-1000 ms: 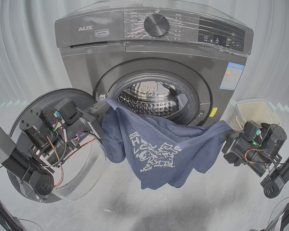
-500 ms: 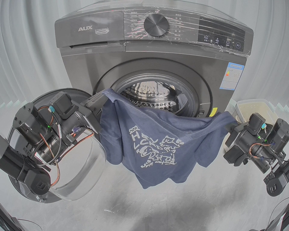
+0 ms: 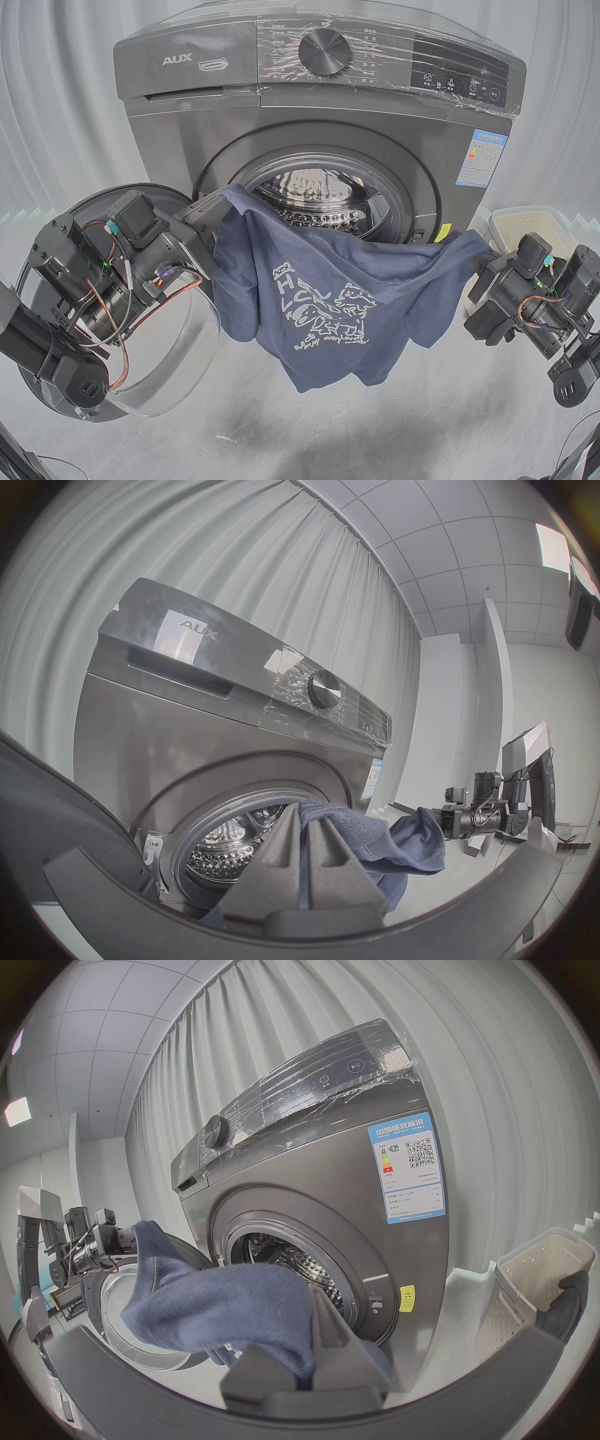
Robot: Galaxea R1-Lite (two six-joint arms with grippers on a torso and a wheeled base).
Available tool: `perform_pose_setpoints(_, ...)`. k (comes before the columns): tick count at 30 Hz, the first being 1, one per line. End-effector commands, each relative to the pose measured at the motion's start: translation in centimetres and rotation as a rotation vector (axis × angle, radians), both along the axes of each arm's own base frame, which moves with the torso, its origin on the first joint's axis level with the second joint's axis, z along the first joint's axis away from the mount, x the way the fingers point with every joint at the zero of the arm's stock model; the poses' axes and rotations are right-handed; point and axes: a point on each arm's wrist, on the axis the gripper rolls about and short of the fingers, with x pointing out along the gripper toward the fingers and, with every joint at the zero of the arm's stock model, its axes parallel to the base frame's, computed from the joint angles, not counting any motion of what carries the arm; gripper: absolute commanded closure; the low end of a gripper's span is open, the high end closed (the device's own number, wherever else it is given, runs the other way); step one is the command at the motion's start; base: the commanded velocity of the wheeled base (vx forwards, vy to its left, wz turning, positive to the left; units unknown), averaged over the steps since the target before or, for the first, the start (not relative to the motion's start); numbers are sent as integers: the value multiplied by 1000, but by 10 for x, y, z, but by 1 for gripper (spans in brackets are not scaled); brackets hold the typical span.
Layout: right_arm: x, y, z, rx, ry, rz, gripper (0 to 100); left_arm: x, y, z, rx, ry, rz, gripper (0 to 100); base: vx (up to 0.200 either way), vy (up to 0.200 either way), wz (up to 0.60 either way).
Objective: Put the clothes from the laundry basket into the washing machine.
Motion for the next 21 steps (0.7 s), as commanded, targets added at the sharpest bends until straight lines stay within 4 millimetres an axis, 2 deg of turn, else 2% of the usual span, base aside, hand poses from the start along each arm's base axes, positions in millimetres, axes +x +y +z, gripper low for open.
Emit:
perform_pose_setpoints(1, -1, 3, -4, -7, 19, 9, 100, -3, -10, -5, 7, 15, -31, 100, 0, 0, 0)
perform_pose_setpoints(8, -12, 20, -7, -13, 30, 78, 100, -1, -20, -16, 34, 45, -57, 100, 0, 0, 0)
perform_pose_setpoints(12, -26, 31, -20, -38, 88, 137, 100, -4, -27, -14, 27, 35, -80, 100, 0, 0, 0)
perform_pose_setpoints(16, -27, 49, -52, -100, 209, 179, 100, -7, -28, -10, 21, 24, -86, 100, 0, 0, 0)
perform_pose_setpoints(21, -29, 70, -78, -156, 288, 244, 100, -7, -28, -10, 20, 22, -86, 100, 0, 0, 0)
